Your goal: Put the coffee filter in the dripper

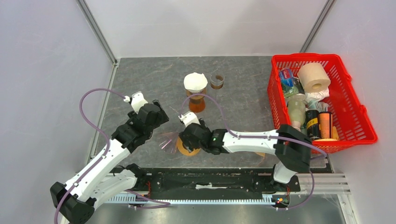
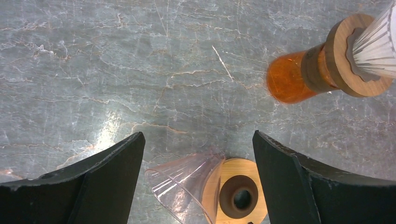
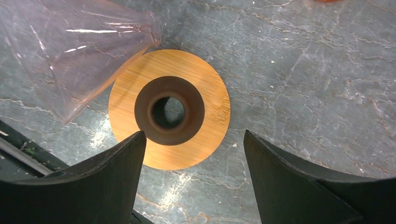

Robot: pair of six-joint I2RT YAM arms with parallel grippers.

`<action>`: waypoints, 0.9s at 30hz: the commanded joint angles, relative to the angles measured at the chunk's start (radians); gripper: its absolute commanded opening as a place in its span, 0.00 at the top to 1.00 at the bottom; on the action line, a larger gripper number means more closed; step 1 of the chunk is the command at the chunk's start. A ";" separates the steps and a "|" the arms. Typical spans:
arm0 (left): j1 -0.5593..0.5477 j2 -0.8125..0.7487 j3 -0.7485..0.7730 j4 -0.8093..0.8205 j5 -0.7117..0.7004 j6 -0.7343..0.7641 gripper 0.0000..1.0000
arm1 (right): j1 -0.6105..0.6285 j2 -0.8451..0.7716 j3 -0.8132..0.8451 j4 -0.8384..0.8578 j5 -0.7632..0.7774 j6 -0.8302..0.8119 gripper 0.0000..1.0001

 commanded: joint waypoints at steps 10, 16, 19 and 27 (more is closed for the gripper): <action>-0.001 -0.017 -0.020 -0.014 -0.058 -0.058 0.08 | 0.012 0.176 0.151 -0.050 0.046 -0.087 0.24; -0.001 -0.018 -0.020 -0.014 -0.057 -0.061 0.07 | 0.012 0.219 0.150 -0.049 0.020 -0.074 0.29; -0.002 -0.017 -0.022 -0.014 -0.055 -0.063 0.07 | 0.012 0.229 0.153 -0.050 0.030 -0.070 0.36; -0.001 -0.015 -0.008 -0.014 -0.039 -0.050 0.07 | 0.008 0.262 0.158 -0.042 0.056 -0.058 0.56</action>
